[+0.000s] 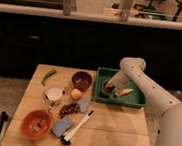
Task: Stack cups into tray
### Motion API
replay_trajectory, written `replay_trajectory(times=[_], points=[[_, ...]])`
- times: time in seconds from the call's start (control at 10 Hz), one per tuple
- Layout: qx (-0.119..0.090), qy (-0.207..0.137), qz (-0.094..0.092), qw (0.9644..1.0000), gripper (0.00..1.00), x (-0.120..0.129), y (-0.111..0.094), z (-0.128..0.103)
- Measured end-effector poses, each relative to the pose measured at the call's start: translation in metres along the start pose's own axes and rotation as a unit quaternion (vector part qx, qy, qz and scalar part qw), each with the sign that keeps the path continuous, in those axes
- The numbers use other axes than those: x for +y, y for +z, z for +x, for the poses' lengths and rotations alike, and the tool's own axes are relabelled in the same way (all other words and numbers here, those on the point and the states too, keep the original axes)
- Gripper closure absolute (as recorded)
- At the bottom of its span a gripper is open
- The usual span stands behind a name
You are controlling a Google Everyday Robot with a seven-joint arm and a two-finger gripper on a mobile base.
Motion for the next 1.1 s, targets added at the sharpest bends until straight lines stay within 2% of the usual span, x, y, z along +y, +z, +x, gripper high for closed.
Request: replay_trajectory(times=[0.3, 0.8, 1.1], points=[[0.001, 0.0, -0.003, 1.0, 0.26, 0.002, -0.004, 0.001], [0.014, 0.001, -0.008, 0.9999, 0.26, 0.008, -0.024, -0.001], [0.037, 0.001, -0.005, 0.9993, 0.26, 0.011, -0.057, -0.006]])
